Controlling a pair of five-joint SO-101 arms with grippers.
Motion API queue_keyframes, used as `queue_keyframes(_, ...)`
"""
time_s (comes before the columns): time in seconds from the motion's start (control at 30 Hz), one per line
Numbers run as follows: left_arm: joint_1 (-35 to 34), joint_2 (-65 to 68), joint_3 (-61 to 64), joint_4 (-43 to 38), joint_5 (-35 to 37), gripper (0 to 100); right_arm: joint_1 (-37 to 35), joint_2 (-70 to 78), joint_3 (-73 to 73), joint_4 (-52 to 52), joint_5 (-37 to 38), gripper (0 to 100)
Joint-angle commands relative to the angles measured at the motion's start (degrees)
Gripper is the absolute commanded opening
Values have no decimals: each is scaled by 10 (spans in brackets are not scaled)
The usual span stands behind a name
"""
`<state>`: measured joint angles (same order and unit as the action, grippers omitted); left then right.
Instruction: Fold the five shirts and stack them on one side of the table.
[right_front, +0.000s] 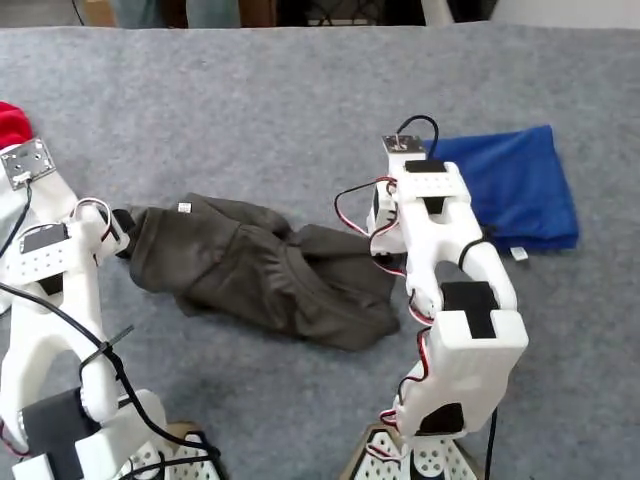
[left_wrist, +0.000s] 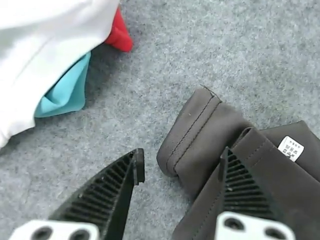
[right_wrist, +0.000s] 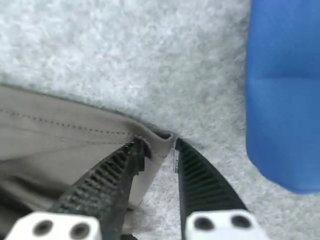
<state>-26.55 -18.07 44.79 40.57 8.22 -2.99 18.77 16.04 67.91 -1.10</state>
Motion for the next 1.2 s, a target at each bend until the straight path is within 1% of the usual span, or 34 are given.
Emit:
queue_keyframes(0.0, -7, -18, -2, -4, 3, 256, -6, -1, -13, -9, 5, 67)
queue_keyframes(0.13, -22, -20, -3, -4, 5, 256, -6, -2, -13, -9, 5, 35)
queue_keyframes(0.3, -34, -20, -6, -4, 5, 256, -9, -2, -14, -9, 5, 35)
queue_keyframes(0.37, -34, -20, -6, -4, 5, 256, -22, -9, -14, -9, 5, 35)
queue_keyframes(0.5, -31, -20, -5, -4, 6, 256, -76, -39, -15, -12, 5, 32)
queue_keyframes(0.63, -35, -20, -7, -4, 6, 256, -83, -74, -32, -8, 5, 14)
queue_keyframes(0.8, -29, -20, -8, -4, 8, 256, -48, -160, -116, 48, 6, 13)
queue_keyframes(0.9, -30, -22, -26, 1, 48, 256, -31, -242, -194, 69, 11, 13)
queue_keyframes(1.03, -20, -25, -128, 85, 80, 256, 1, -327, -289, 69, 11, 13)
queue_keyframes(1.1, 4, -23, -184, 125, 80, 256, 42, -346, -315, 70, 11, 13)
queue_keyframes(1.17, 28, -23, -224, 149, 80, 256, 102, -354, -329, 69, 11, 13)
